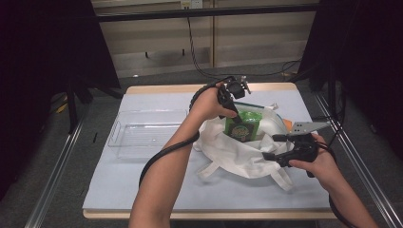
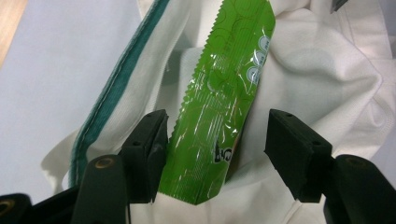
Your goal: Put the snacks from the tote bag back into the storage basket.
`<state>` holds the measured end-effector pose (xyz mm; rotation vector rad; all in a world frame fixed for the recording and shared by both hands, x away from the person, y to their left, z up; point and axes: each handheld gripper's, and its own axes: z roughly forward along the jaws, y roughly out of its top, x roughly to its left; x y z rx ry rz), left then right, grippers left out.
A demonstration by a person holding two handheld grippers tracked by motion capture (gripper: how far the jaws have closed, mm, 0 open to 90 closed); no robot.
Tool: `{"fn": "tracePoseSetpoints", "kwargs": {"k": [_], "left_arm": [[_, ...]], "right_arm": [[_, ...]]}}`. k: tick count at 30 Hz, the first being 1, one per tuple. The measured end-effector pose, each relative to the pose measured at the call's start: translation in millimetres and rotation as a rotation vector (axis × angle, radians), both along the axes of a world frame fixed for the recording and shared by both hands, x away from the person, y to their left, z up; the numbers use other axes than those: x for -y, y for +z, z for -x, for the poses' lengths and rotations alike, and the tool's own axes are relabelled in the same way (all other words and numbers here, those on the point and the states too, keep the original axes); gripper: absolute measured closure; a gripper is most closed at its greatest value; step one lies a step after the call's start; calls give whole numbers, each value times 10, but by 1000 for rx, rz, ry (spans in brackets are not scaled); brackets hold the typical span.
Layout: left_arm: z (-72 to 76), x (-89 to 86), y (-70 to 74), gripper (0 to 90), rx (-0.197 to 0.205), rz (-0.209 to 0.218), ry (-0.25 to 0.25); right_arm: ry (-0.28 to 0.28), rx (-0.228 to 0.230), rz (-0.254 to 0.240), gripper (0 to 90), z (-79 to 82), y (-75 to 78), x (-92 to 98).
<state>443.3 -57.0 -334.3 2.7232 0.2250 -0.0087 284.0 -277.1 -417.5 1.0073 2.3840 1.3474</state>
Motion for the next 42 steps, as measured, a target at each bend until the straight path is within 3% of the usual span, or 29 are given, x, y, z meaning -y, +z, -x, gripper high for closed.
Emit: {"fn": "tracePoseSetpoints", "kwargs": {"k": [7,12,14,17,24,30,35,39,42], "left_arm": [[12,48,-105,427,9,-51,-49],[31,83,-155,499,26,-84,-77],[34,102,-173,530,41,-123,-90],[49,124,-203,573,28,-151,-111],[57,99,-189,693,14,-149,-134],[73,114,-179,700,16,-167,-160],[80,138,-192,600,33,-150,-154],[79,160,-227,612,23,-145,-154],[66,162,-216,700,20,-147,-156]], "right_arm": [[0,0,9,156,-6,-19,6],[4,-5,9,156,-9,-24,12],[3,-6,8,156,-6,-24,13],[3,-3,7,156,-3,-21,13],[8,-7,11,156,1,-32,21],[5,-2,6,156,6,-10,27],[9,-4,5,156,4,-17,23],[14,-7,2,156,3,-23,22],[14,-7,1,156,3,-24,22]]}}
